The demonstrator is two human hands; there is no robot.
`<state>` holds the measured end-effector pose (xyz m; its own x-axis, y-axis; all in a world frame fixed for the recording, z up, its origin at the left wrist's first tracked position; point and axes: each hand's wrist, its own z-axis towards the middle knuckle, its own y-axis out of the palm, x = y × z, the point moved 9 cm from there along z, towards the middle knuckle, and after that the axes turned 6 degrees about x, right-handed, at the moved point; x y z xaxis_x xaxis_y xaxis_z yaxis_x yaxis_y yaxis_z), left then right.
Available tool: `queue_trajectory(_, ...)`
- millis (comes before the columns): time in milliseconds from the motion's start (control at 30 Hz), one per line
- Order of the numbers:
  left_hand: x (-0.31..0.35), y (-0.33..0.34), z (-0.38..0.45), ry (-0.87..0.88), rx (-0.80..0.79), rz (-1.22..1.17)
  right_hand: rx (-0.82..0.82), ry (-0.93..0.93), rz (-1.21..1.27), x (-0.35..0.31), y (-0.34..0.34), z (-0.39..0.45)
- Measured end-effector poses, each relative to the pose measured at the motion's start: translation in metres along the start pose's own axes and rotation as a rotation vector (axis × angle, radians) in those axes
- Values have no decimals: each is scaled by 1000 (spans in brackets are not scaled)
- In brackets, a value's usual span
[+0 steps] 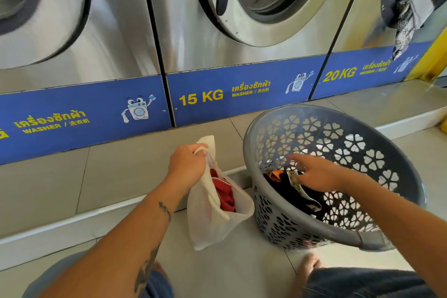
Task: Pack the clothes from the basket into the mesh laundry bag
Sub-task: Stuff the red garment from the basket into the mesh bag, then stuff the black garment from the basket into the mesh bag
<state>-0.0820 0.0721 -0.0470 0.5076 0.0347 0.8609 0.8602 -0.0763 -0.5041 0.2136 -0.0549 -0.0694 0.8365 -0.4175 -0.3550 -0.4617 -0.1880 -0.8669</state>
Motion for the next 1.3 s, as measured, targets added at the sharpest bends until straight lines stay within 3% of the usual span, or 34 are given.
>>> queue_trajectory(167,17,18,6,-19,14,-30,-185,166,-256,58,33,29)
queue_trajectory(333,38,49,12,116,-44,144,-293,197,-427,86,59,65)
queue_trajectory(467,42,75,16,183,-136,225,-334,131,-433,85,80,109)
queue_trajectory(700,38,91,27,209,-145,239,-431,26,-500,87,159,156)
queue_trajectory(833,40,95,25,315,-251,270,-332,-220,-818,70,183,153)
queue_trajectory(900,38,91,27,317,-238,290,-286,-301,-861,60,181,150)
queue_trajectory(1100,44,66,27,299,-90,247,-322,-164,-574,50,121,130)
queue_trajectory(1300,71,16,19,318,95,178,-41,-187,-70,12,16,77)
